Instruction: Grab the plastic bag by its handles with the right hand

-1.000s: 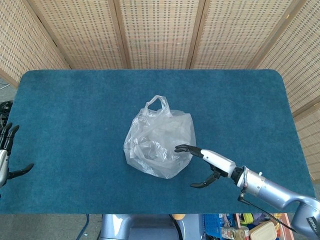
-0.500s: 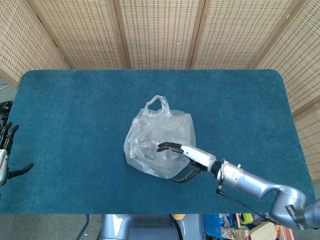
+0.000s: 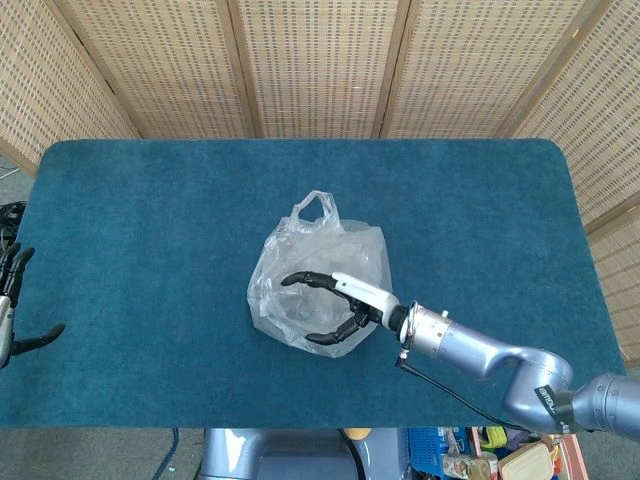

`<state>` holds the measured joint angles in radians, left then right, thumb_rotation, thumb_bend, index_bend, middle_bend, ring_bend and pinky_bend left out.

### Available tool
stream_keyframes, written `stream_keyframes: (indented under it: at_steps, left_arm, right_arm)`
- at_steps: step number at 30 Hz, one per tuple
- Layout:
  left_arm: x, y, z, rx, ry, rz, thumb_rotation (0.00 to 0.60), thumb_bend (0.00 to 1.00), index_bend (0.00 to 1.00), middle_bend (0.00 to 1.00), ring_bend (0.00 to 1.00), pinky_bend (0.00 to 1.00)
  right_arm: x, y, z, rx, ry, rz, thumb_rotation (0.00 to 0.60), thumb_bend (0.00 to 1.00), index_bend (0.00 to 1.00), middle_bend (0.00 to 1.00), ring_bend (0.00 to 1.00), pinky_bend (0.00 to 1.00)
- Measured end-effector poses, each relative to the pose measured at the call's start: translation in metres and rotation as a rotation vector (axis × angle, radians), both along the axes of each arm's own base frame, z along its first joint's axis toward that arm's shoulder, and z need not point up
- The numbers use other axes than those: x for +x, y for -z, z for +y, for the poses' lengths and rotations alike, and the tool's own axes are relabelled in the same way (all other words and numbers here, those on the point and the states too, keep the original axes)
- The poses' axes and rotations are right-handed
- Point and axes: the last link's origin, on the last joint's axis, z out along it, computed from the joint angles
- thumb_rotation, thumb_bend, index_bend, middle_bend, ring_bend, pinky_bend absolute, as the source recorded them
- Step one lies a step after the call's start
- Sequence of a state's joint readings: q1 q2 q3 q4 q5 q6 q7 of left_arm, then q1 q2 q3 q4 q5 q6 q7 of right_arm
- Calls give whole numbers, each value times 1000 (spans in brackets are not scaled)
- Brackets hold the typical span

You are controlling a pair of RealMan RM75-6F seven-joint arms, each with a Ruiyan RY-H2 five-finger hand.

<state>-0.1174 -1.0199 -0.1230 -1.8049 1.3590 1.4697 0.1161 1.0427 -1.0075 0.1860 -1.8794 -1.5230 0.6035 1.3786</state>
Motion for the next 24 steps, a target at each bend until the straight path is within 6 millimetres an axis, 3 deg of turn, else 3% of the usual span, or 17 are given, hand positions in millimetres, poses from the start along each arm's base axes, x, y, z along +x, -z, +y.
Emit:
stream_keyframes:
  at_steps: [10,15,24]
  left_arm:
    - [-1,-2,-1,1,-2,-10,600,90,0,0,0,0]
    - [-1,-2,-1,0,-2,-14,600,89,0,0,0,0]
    - [-2,-4,-1,4,-3,-22,600,88,0,0,0,0]
  right_arm:
    - [0,4,-2,74,88,-40,600,328,163,135,0,0]
    - [-3,6,0,75,53,1,600,314,233,174,0,0]
    - [0,13,2,42,-20,33,600,316,246,177,0,0]
